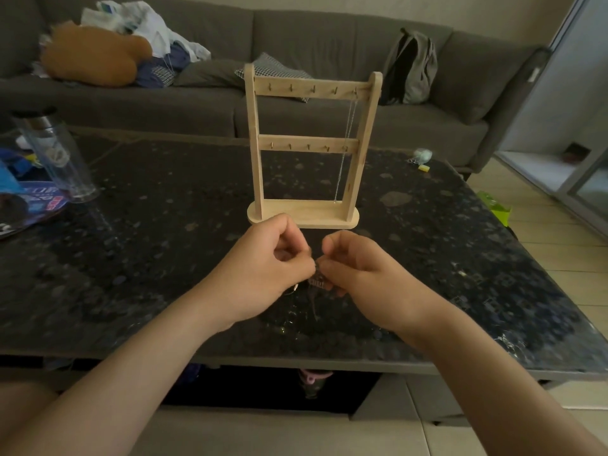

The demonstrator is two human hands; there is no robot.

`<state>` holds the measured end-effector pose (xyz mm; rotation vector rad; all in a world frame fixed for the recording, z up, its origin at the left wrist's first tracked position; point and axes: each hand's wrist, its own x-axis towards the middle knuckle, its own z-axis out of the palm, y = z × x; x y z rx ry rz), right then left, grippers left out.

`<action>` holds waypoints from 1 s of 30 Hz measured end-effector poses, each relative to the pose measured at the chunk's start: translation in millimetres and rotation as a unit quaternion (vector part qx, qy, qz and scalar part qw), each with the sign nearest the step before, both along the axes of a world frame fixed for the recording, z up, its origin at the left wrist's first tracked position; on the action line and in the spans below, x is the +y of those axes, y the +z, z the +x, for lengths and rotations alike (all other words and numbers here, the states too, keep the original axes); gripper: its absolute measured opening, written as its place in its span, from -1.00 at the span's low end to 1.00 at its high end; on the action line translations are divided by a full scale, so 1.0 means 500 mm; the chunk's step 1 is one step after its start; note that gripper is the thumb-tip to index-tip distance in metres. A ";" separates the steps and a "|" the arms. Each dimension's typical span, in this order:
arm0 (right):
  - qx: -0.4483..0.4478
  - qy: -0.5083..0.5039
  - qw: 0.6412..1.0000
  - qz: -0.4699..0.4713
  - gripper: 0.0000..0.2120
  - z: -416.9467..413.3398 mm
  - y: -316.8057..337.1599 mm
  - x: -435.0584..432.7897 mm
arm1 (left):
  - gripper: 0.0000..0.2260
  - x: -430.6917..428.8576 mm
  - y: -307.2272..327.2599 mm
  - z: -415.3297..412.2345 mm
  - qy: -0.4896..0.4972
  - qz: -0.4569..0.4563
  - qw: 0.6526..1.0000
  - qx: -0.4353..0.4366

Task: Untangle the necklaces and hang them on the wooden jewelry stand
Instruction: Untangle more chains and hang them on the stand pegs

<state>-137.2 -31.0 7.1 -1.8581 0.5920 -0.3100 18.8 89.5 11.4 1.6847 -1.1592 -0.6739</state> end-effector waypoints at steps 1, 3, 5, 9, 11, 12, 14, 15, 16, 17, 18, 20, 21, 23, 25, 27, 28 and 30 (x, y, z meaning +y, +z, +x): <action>-0.004 0.004 1.000 -0.015 -0.84 -0.002 0.001 0.002 | -0.88 0.000 0.000 -0.002 -0.015 0.006 0.999 0.033; -0.015 0.010 0.999 -0.046 -0.83 -0.004 0.003 0.005 | -0.76 -0.001 0.001 -0.006 -0.038 0.016 0.994 0.098; -0.029 0.011 0.997 -0.069 -0.82 -0.005 0.004 0.009 | -0.65 -0.002 0.003 -0.009 -0.032 0.012 0.990 0.137; -0.054 -0.013 0.994 -0.094 -0.80 -0.006 0.004 0.013 | -0.58 -0.004 0.001 0.000 -0.004 0.018 0.999 0.050; -0.064 -0.028 0.994 -0.081 -0.81 -0.007 0.005 0.012 | -0.59 -0.006 -0.002 0.004 -0.007 0.023 0.999 0.021; -0.066 -0.035 0.995 -0.073 -0.81 -0.006 0.004 0.012 | -0.63 -0.007 -0.005 0.006 -0.010 0.021 1.000 0.016; -0.070 -0.049 0.994 -0.065 -0.81 -0.004 0.003 0.011 | -0.75 -0.006 -0.005 0.005 -0.018 0.008 1.000 0.004; -0.074 -0.058 0.994 -0.063 -0.80 -0.003 0.003 0.010 | -0.81 -0.005 -0.003 0.005 -0.023 -0.001 1.000 -0.005; -0.078 -0.068 0.993 -0.062 -0.80 -0.001 0.003 0.009 | -0.86 -0.004 -0.002 0.008 -0.031 -0.008 0.999 -0.021; -0.082 -0.080 0.992 -0.059 -0.80 -0.001 0.003 0.007 | -0.87 -0.003 -0.001 0.012 -0.040 -0.011 0.998 -0.050; -0.083 -0.093 0.991 -0.050 -0.81 0.000 0.005 0.004 | -0.87 -0.003 0.000 0.016 -0.045 -0.008 0.995 -0.094; -0.079 -0.108 0.991 -0.004 -0.84 0.000 0.006 0.001 | -0.89 -0.002 0.000 0.020 -0.037 0.007 0.983 -0.180; -0.074 -0.110 0.991 0.026 -0.85 -0.001 0.006 0.000 | -0.91 -0.001 0.000 0.018 -0.024 0.007 0.979 -0.203; -0.060 -0.111 0.989 0.078 -0.86 -0.001 0.002 0.000 | -0.93 0.001 -0.001 0.009 0.007 -0.006 0.976 -0.216; -0.053 -0.103 0.987 0.111 -0.86 0.000 0.000 0.002 | -0.90 0.001 -0.002 -0.001 0.047 -0.020 0.979 -0.197; -0.050 -0.091 0.988 0.111 -0.87 0.001 0.001 0.003 | -0.90 -0.003 -0.004 -0.006 0.088 -0.023 0.989 -0.120; -0.048 -0.085 0.990 0.098 -0.88 0.001 0.002 0.005 | -0.90 -0.006 -0.004 -0.006 0.103 -0.017 0.993 -0.051; -0.039 -0.069 0.995 0.060 -0.88 0.000 0.006 0.009 | -0.87 -0.012 -0.001 -0.010 0.110 0.002 0.989 0.103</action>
